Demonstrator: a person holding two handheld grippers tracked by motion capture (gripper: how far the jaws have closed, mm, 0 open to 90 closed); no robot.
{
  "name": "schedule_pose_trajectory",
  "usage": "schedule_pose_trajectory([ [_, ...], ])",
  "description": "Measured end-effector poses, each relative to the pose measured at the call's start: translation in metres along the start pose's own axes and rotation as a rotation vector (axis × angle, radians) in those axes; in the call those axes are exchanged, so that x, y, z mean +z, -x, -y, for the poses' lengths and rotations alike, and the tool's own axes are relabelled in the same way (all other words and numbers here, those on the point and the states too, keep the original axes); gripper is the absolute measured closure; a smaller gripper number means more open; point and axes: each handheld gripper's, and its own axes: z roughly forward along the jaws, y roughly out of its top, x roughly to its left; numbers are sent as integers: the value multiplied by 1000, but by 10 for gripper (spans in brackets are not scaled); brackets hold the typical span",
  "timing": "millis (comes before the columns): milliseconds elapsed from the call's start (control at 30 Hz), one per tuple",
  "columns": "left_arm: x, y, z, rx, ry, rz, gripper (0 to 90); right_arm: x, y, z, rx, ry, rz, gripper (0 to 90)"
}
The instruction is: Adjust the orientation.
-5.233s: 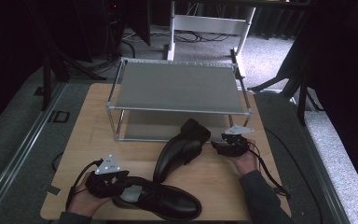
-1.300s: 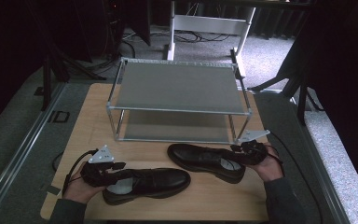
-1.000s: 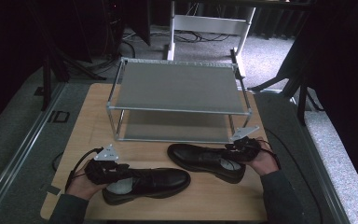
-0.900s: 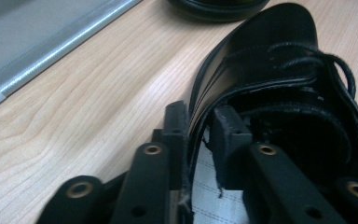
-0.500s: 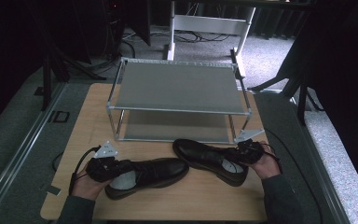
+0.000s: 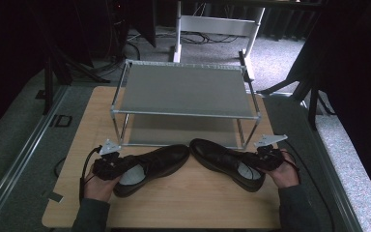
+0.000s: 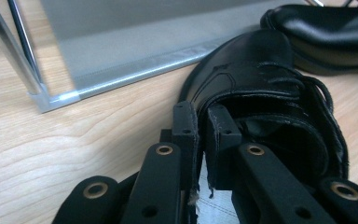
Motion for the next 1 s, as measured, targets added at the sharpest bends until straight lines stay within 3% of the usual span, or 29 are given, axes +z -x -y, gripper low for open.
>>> schedule_pose_trajectory([
  [133,5,6,-1,-50,16,-37,838,-1,0,1,0,2,0,857],
  [267,5,6,0,-38,9,-39,800,-1,-1,0,-3,-3,0,853],
  [300,4,5,0,-27,4,-27,767,-1,-1,0,-3,-4,-2,842],
  [367,2,3,1,-13,12,-43,650,0,-1,-1,-6,-10,-1,814],
  [433,-6,-2,2,-12,42,-5,575,0,0,-1,-6,-6,4,778],
  [533,-21,-4,2,9,83,-13,518,-2,0,0,-8,13,7,717],
  [633,-37,-12,2,17,121,-33,520,-9,0,1,1,39,22,657],
  [733,-47,-26,6,-9,137,-77,548,-19,-1,4,-2,66,25,631],
  [867,-47,-40,12,-25,114,-105,595,-32,0,8,17,117,16,628],
  [933,-34,-52,23,-28,60,-116,630,-42,5,15,46,138,61,637],
  [1000,-29,-55,26,-34,43,-112,641,-44,7,17,62,138,82,642],
])
